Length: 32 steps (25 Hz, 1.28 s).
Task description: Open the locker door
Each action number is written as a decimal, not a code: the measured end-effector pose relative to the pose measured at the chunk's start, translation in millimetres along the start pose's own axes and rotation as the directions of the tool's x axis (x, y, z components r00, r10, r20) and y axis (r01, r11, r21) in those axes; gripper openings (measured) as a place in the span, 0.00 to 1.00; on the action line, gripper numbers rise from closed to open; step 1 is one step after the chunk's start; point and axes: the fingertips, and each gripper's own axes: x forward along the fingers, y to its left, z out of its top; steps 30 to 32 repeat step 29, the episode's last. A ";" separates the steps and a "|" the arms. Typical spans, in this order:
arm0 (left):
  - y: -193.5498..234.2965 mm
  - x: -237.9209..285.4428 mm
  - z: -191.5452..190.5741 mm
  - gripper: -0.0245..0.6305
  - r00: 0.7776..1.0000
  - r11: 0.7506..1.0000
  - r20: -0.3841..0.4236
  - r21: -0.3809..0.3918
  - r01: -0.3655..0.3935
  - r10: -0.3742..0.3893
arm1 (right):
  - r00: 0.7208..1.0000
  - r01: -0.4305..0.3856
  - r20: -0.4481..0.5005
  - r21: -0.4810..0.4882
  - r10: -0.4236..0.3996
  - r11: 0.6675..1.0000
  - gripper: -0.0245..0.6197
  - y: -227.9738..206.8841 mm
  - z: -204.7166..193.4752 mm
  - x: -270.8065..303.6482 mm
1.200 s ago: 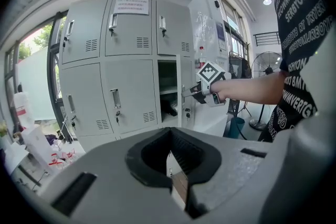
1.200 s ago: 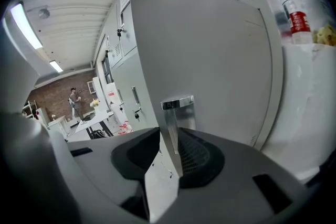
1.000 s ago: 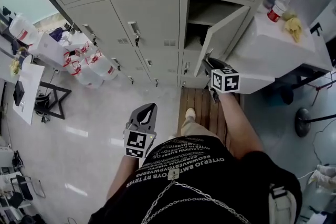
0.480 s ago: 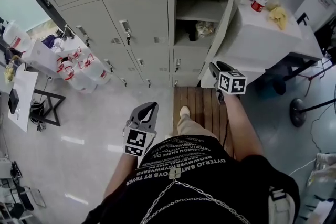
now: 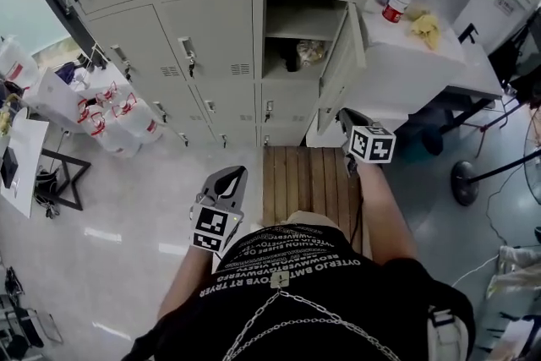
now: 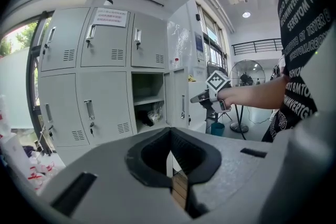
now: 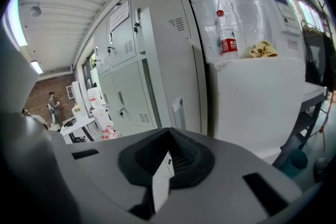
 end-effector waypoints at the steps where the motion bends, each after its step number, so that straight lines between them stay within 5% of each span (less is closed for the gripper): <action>1: -1.4 2.4 4.4 0.04 1.000 1.000 0.007 -0.004 0.000 0.000 | 0.999 -0.023 0.024 -0.013 0.023 1.000 0.03 3.5 3.6 -10.8; 7: -14.5 29.5 60.0 0.04 0.994 1.000 0.108 -0.010 0.017 -0.015 | 0.981 -0.144 0.097 -0.216 0.167 0.966 0.03 33.1 9.8 -84.4; 12: -45.8 83.4 101.3 0.04 0.986 0.995 0.138 0.014 0.096 -0.097 | 0.964 -0.230 0.079 -0.225 0.253 0.947 0.03 29.6 0.1 -116.3; 16: -57.0 105.0 139.6 0.04 0.969 0.988 0.224 -0.090 0.124 -0.102 | 0.952 -0.277 0.070 -0.216 0.298 0.936 0.03 17.0 -4.0 -117.3; 23: -55.9 119.1 131.5 0.04 0.991 0.998 0.134 -0.068 0.014 -0.005 | 0.932 -0.318 0.099 -0.243 0.350 0.916 0.03 -7.5 19.1 -96.8; 32: -53.4 127.7 127.6 0.04 0.990 0.996 0.120 -0.051 -0.072 0.078 | 0.907 -0.366 0.092 -0.310 0.411 0.877 0.03 -10.8 39.6 -68.9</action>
